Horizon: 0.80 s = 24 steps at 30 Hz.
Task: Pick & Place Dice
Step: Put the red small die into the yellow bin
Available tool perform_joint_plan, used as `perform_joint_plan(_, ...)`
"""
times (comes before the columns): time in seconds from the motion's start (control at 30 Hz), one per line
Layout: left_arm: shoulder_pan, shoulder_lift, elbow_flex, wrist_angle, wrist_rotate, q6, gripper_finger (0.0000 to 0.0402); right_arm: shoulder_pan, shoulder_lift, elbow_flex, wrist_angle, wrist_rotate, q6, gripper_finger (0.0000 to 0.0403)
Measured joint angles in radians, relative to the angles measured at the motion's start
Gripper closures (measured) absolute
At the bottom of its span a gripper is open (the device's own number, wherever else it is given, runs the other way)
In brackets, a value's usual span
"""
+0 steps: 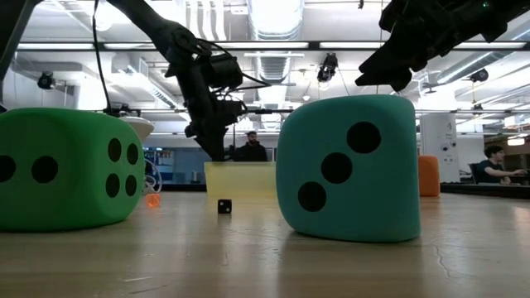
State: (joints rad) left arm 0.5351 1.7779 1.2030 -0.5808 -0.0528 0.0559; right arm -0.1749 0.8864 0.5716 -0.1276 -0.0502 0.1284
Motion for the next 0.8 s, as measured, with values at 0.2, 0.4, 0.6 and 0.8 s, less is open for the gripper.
perform_joint_plan(0.2,-0.004,0.0,0.0,0.0,0.003,-0.004,0.0328,0.0,0.0,0.0,0.0,0.0,0.0,0.0188)
perform_joint_plan(0.4,-0.004,0.0,0.0,0.005,0.105,-0.031,0.0287,0.0,0.0,0.0,0.0,0.0,0.001,0.0188)
perform_joint_plan(0.6,-0.004,0.0,0.0,0.006,0.124,-0.041,0.0257,0.0,0.0,0.0,0.0,0.0,0.003,0.0188)
perform_joint_plan(0.8,-0.003,0.0,0.0,0.003,0.124,-0.057,0.0231,0.0,0.0,0.0,0.0,0.0,0.003,0.0188)
